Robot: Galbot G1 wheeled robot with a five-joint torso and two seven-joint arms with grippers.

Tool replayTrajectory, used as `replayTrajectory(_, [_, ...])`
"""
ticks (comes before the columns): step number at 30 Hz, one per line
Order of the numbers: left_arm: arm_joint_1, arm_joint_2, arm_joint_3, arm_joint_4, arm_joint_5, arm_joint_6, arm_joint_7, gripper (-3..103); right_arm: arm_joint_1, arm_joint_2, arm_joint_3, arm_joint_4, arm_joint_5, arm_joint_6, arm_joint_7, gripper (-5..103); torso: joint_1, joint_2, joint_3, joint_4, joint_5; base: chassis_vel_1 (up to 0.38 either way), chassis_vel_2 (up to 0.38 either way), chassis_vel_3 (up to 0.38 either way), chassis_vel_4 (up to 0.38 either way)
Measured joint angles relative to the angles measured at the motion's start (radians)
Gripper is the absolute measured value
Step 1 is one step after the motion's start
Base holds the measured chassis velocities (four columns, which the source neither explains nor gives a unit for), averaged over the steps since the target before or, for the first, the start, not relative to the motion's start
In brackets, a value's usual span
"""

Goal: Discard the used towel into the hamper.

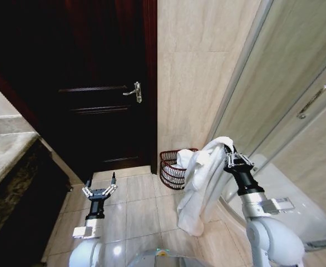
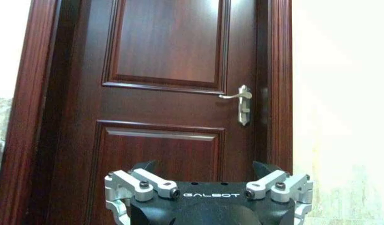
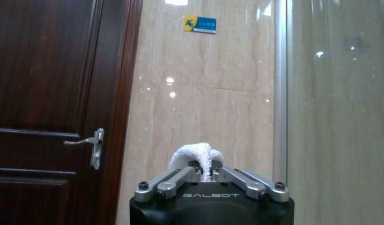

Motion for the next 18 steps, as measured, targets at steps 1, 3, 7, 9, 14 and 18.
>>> replayTrajectory(1, [0.0,0.0,0.0,0.0,0.0,0.0,0.0,100,0.001,0.0,0.0,0.0,0.0,0.0,0.0,4,0.0,0.0,0.0,0.0001,0.0,-0.076,0.063,0.087,-0.074])
replayTrajectory(3, [-0.001,0.0,0.001,0.0,0.001,0.0,0.001,100,0.001,0.0,0.001,0.0,-0.001,0.001,0.0,4,0.0,0.0,0.0,0.0,-0.0002,-0.076,0.042,0.076,-0.08])
replayTrajectory(7, [-0.004,0.0,0.001,0.0,0.001,0.0,0.001,100,-0.001,0.0,0.002,0.0,-0.002,0.003,-0.001,4,0.0,-0.001,-0.001,0.0,-0.0002,-0.05,0.043,0.041,-0.048])
replayTrajectory(9, [-0.004,0.0,0.001,0.001,0.001,0.0,0.001,100,-0.002,0.0,0.002,0.0,-0.002,0.003,-0.001,4,-0.001,-0.001,-0.001,0.0,0.0,0.0,0.0,0.0,0.0])
replayTrajectory(14, [0.0,0.002,-0.008,0.003,-0.001,0.002,0.008,100,-0.001,0.001,-0.001,0.0,-0.002,0.001,0.007,4,-0.001,-0.002,-0.001,0.0,0.0,0.0,0.0,0.0,0.0])
replayTrajectory(18, [-0.004,0.004,-0.018,0.008,-0.02,-0.006,0.021,100,0.002,0.001,-0.004,0.001,-0.001,-0.003,0.01,4,0.003,0.007,0.003,0.0001,-0.0001,0.0,0.0,0.0,0.0])
